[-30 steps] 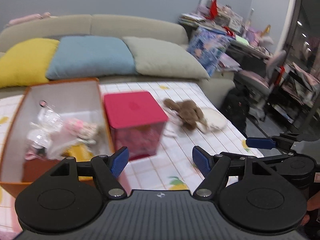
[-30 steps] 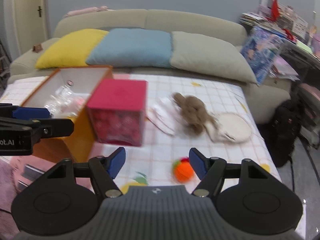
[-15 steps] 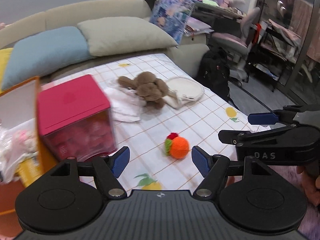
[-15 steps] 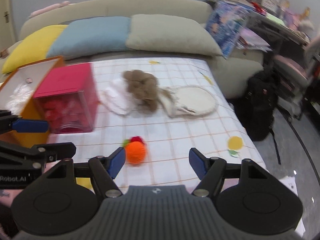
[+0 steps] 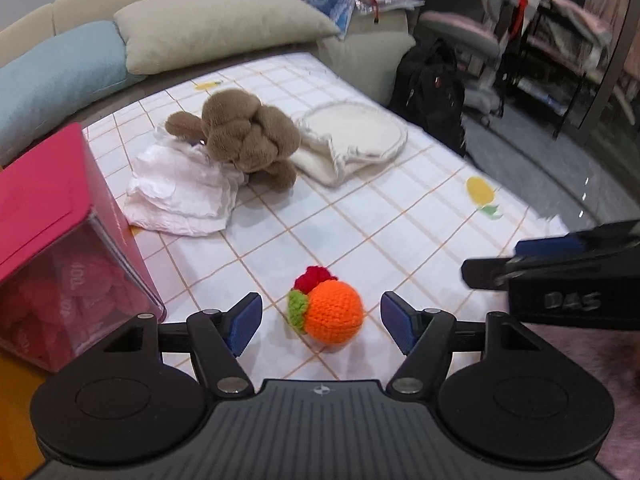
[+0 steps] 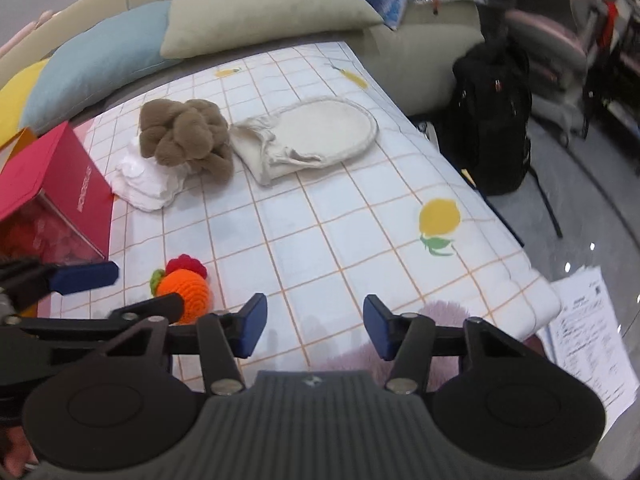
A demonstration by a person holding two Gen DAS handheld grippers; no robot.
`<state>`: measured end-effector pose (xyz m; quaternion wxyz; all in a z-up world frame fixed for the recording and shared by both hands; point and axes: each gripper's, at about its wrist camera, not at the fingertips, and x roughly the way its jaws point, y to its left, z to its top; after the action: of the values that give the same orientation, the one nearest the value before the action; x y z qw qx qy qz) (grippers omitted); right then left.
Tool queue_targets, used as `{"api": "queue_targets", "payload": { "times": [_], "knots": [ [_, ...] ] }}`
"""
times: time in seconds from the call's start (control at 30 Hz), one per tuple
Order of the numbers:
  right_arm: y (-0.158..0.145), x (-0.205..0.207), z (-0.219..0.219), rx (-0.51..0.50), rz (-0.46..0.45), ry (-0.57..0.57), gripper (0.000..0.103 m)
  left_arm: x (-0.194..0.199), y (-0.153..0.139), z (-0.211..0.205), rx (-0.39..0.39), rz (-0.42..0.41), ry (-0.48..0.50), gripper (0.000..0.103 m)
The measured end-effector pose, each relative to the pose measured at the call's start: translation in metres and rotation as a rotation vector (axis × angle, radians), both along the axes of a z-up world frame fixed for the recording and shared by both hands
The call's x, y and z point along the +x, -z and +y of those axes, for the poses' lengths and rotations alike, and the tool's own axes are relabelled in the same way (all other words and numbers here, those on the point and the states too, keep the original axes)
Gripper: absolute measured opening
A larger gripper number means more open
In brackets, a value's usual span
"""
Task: Organize soft objects
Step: 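Move both tools back over the remaining soft items on the bed, then grasp the crocheted orange fruit with the left tool while the right tool grasps the brown plush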
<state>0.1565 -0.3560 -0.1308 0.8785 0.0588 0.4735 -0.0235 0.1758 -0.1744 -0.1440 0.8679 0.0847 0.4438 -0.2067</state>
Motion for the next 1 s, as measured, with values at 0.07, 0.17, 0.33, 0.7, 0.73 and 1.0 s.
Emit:
{"api": "queue_targets", "payload": {
  "times": [0.07,0.17,0.33,0.7,0.73,1.0],
  "knots": [
    [0.000,0.001,0.000,0.001,0.000,0.002,0.054,0.001,0.004,-0.006,0.042,-0.008,0.023,0.080],
    [0.002,0.003,0.002,-0.003,0.006,-0.005,0.054,0.001,0.011,-0.019,0.097,-0.013,0.059,0.076],
    [0.003,0.004,0.001,0.005,0.011,-0.002,0.054,0.008,0.024,-0.029,0.150,0.011,0.063,0.060],
    [-0.004,0.004,0.005,0.020,-0.018,-0.049,0.053,0.012,0.001,-0.012,0.089,-0.006,0.009,0.052],
    [-0.006,0.005,0.005,0.040,-0.031,-0.061,0.053,0.012,-0.006,-0.008,0.073,-0.013,-0.007,0.052],
    [-0.026,0.038,0.021,0.054,-0.216,-0.162,0.065,0.026,-0.073,0.016,0.067,-0.101,-0.139,0.052]
  ]
}}
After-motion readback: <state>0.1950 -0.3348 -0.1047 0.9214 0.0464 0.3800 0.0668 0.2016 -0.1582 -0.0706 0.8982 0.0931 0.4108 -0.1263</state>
